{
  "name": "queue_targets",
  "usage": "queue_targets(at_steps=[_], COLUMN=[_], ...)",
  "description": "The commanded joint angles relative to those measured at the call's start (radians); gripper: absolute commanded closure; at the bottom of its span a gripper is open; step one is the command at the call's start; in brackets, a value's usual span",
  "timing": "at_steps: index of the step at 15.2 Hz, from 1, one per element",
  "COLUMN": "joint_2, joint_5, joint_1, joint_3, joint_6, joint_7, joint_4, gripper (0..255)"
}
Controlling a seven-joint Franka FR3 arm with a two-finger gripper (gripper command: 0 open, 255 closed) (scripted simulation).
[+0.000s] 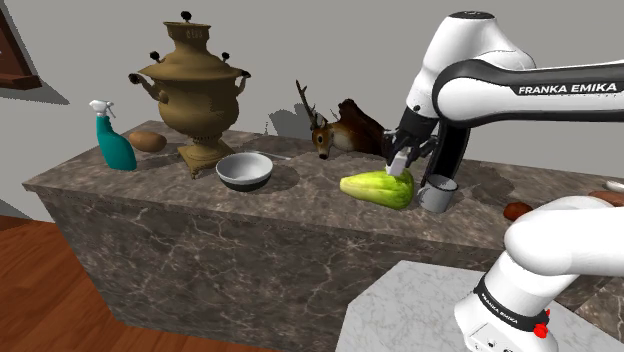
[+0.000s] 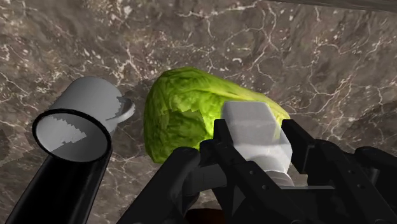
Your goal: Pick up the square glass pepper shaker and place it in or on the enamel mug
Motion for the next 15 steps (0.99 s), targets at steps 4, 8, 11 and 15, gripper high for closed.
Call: queue_targets(at_steps=[4, 8, 11, 15], joint_2=[-0.053, -0.095, -0.108, -0.098], joint_5=[-0.042, -0.105, -0.156, -0.226], joint_1=[-0.025, -0.073, -0.117, -0.180], joint_3=[-0.086, -0.196, -0.281, -0.393], joint_6=[-0.028, -0.029, -0.023, -0.006], joint_7=[-0.079, -0.187, -0.269, -0.379], joint_4=[-0.025, -0.064, -0.078, -0.079], gripper=[255, 255, 255, 255])
